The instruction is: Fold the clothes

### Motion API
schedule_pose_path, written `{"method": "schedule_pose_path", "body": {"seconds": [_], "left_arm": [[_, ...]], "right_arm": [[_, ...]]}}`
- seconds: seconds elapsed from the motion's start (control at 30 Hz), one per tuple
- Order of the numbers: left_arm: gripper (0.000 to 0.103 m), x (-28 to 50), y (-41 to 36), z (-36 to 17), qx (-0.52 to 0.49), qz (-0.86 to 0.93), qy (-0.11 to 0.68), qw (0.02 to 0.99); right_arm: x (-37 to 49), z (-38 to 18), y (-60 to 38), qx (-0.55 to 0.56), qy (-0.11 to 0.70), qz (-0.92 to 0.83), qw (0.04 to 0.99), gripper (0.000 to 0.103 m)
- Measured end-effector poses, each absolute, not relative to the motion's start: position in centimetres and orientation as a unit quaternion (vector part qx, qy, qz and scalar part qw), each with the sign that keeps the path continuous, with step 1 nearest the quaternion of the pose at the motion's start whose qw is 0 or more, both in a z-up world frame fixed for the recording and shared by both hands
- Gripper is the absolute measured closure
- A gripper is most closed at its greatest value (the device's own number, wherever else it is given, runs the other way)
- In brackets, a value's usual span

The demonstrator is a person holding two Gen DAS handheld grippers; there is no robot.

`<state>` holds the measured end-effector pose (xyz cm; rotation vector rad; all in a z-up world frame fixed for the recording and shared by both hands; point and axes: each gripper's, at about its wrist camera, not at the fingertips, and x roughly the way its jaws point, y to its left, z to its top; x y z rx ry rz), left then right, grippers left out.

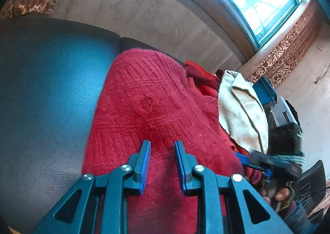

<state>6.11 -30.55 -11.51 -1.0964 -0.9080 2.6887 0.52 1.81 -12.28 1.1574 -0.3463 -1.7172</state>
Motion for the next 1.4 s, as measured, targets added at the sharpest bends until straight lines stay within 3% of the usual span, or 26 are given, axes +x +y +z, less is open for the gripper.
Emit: {"method": "schedule_pose_path", "body": {"seconds": [0.33,0.37,0.4,0.43,0.5,0.67,0.77,0.97,1.07,1.13,1.17,1.2,1.3,1.4], "left_arm": [[0.079,7.1,-31.0,-11.4,-0.342,0.889,-0.296,0.069],[0.079,7.2,-31.0,-11.4,-0.34,0.89,-0.296,0.07],[0.079,7.3,-31.0,-11.3,-0.339,0.89,-0.297,0.072],[0.079,7.4,-31.0,-11.3,-0.337,0.89,-0.297,0.073],[0.079,7.6,-31.1,-11.2,-0.334,0.891,-0.298,0.076],[0.079,8.0,-30.5,-10.6,-0.325,0.899,-0.281,0.084],[0.078,7.7,-29.9,-10.6,-0.332,0.9,-0.269,0.088],[0.078,6.4,-27.9,-10.3,-0.345,0.905,-0.235,0.086],[0.078,5.1,-27.0,-9.5,-0.337,0.904,-0.243,0.098],[0.078,4.2,-25.5,-9.3,-0.344,0.9,-0.238,0.122],[0.078,3.9,-24.5,-9.4,-0.352,0.897,-0.229,0.135],[0.078,3.3,-22.6,-9.6,-0.366,0.895,-0.203,0.152],[0.078,2.6,-19.0,-10.9,-0.394,0.891,-0.146,0.17],[0.078,2.6,-18.3,-11.9,-0.399,0.886,-0.152,0.179]], "right_arm": [[-3.1,-14.1,1.0,0.487,-0.173,-0.741,0.428,0.025],[-3.2,-14.1,0.5,0.488,-0.163,-0.745,0.425,0.03],[-3.3,-14.0,-0.2,0.491,-0.145,-0.75,0.42,0.052],[-3.3,-14.2,-0.9,0.495,-0.126,-0.754,0.414,0.067],[-3.1,-13.3,-2.2,0.487,-0.082,-0.766,0.413,0.082],[-1.1,-7.2,-0.5,0.403,-0.03,-0.813,0.418,0.088],[-1.3,-9.4,1.7,0.427,-0.014,-0.823,0.374,0.094],[-2.6,-15.8,4.7,0.47,-0.101,-0.805,0.348,0.093],[-2.5,-15.5,4.3,0.46,-0.079,-0.811,0.353,0.093],[-2.8,-15.6,4.4,0.46,-0.079,-0.81,0.355,0.088],[-3.0,-15.7,4.7,0.463,-0.085,-0.809,0.351,0.075],[-3.3,-15.8,5.0,0.467,-0.091,-0.807,0.349,0.069],[-3.9,-14.6,6.0,0.469,-0.102,-0.803,0.355,0.063],[-3.9,-12.0,6.6,0.442,-0.1,-0.811,0.37,0.063]]}}
